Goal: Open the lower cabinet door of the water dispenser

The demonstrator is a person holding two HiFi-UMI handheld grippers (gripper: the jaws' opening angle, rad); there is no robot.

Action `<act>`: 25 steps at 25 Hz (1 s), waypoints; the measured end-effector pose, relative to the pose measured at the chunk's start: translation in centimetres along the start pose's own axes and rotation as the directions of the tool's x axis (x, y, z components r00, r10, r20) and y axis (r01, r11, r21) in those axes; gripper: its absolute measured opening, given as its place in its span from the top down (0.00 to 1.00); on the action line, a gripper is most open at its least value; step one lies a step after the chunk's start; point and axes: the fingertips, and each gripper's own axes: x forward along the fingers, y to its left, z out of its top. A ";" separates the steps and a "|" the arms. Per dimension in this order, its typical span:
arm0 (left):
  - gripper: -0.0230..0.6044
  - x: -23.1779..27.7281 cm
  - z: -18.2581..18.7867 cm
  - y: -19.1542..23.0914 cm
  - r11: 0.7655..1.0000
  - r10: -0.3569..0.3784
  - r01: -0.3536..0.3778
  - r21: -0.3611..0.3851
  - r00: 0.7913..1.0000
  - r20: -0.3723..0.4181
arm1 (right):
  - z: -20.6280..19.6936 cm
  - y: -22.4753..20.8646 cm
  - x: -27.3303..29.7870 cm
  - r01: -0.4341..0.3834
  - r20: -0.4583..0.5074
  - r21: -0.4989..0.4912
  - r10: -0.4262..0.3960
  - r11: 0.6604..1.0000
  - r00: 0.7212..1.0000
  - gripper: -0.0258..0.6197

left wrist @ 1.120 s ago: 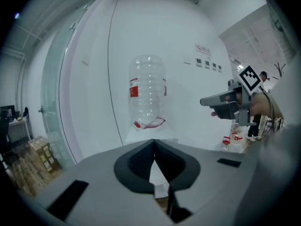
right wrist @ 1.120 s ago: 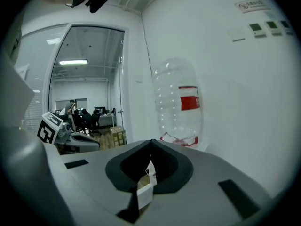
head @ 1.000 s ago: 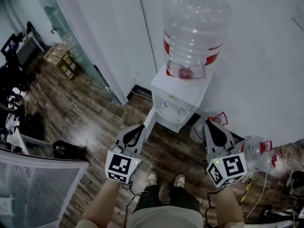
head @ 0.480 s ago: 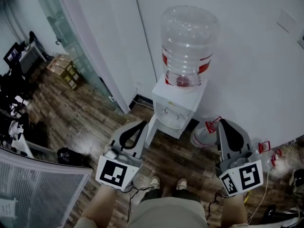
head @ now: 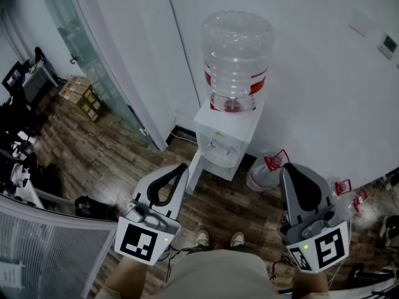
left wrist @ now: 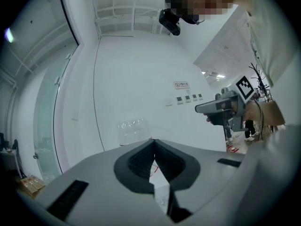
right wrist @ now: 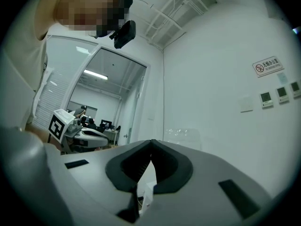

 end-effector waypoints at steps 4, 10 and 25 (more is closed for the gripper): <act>0.95 -0.3 -0.6 -1.1 1.000 -0.015 0.015 -0.008 1.000 -0.019 | -0.6 1.0 -0.7 -0.022 -0.012 0.025 0.022 0.999 1.000 0.95; 0.95 -0.2 -1.3 -1.9 0.999 -0.022 0.021 -0.034 0.999 -0.029 | -2.4 1.9 -0.8 -0.059 -0.051 0.087 0.064 0.994 0.997 0.95; 0.95 -0.6 -1.4 -2.0 0.999 -0.007 0.006 -0.051 1.000 -0.020 | -3.8 2.8 -0.7 -0.079 -0.087 0.085 0.086 0.993 0.993 0.95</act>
